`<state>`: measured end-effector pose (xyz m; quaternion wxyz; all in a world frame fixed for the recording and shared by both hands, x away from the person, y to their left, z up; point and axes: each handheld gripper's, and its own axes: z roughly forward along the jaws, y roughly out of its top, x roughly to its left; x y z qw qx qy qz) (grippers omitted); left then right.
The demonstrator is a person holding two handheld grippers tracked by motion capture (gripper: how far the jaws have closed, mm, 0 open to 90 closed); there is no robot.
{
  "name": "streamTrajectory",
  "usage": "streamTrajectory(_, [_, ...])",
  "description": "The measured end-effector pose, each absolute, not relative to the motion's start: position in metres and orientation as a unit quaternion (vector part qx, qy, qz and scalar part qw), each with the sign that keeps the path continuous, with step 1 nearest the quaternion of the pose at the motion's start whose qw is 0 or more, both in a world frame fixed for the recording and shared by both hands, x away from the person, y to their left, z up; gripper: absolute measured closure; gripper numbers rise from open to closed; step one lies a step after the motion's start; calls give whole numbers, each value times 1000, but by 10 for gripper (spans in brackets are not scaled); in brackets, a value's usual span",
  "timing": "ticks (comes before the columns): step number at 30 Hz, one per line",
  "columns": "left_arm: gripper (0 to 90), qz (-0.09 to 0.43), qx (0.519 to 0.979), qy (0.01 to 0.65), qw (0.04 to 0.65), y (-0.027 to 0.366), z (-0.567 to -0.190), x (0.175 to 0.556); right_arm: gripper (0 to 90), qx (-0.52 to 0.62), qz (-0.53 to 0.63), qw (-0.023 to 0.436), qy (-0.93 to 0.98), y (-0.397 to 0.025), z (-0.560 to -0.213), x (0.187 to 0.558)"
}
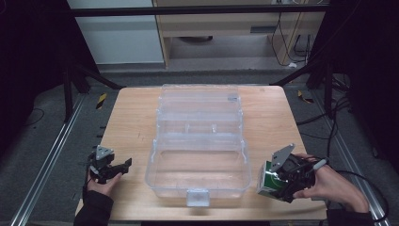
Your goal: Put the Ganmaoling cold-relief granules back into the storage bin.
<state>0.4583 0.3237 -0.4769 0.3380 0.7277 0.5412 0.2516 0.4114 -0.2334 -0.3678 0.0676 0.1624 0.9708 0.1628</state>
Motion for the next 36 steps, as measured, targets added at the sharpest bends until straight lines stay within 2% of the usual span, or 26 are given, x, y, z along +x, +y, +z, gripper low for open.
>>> streamTrajectory(7, [237, 252, 728, 541, 338, 324, -477, 458, 157, 156, 162, 77, 971, -225, -340, 407])
streamTrajectory(19, [238, 250, 729, 541, 337, 323, -477, 459, 157, 123, 174, 101, 972, -195, -315, 415])
streamTrajectory(36, [238, 250, 727, 542, 340, 324, -477, 459, 157, 104, 192, 110, 970, -150, -313, 439])
